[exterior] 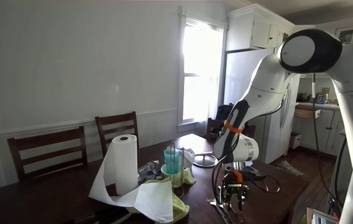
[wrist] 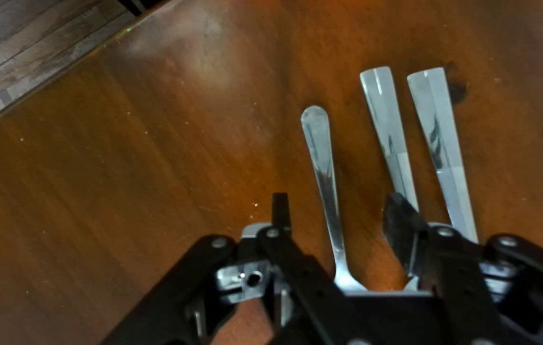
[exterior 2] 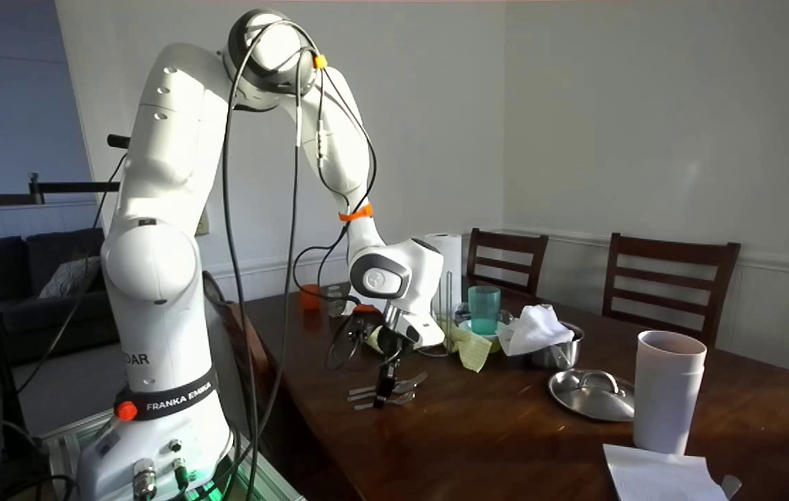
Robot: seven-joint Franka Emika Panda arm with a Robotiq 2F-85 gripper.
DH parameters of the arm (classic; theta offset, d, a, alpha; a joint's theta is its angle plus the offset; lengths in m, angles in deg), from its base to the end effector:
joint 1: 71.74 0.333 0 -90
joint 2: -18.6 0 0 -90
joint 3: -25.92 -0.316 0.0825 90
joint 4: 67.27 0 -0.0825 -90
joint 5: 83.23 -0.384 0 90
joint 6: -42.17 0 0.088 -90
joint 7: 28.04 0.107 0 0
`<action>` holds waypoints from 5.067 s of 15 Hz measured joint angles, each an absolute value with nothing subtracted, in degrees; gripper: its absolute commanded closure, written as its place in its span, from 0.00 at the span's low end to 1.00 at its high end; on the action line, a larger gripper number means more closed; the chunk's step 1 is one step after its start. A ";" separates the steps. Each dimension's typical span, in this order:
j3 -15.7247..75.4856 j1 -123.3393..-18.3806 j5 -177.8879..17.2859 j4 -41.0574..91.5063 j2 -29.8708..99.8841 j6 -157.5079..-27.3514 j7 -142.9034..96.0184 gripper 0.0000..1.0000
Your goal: Place the teaspoon on the white napkin
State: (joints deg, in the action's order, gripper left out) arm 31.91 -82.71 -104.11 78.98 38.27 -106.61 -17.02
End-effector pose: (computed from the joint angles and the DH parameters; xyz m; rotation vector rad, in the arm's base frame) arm 0.3879 -0.1308 0.1230 -2.7398 1.2029 0.4239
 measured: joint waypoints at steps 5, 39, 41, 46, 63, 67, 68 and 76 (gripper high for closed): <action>31.73 -82.88 -104.40 78.51 39.62 -108.61 -17.50 0.94; 47.76 -89.29 -66.40 50.77 43.51 -87.66 -28.38 0.93; 47.38 -89.16 -66.41 50.77 43.50 -87.66 -28.33 0.93; 47.11 -89.00 -66.35 50.77 43.57 -87.78 -28.24 0.98; 47.78 -94.53 -63.12 32.00 65.30 -100.28 -37.27 0.98; 47.80 -95.25 -63.16 28.54 68.59 -100.27 -37.40 0.68; 47.79 -95.49 -63.21 27.80 69.32 -100.26 -37.40 0.67; 47.70 -96.05 -63.37 25.18 70.92 -97.63 -37.40 0.13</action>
State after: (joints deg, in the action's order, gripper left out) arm 47.70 -96.05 -63.37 25.18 70.92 -97.63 -37.40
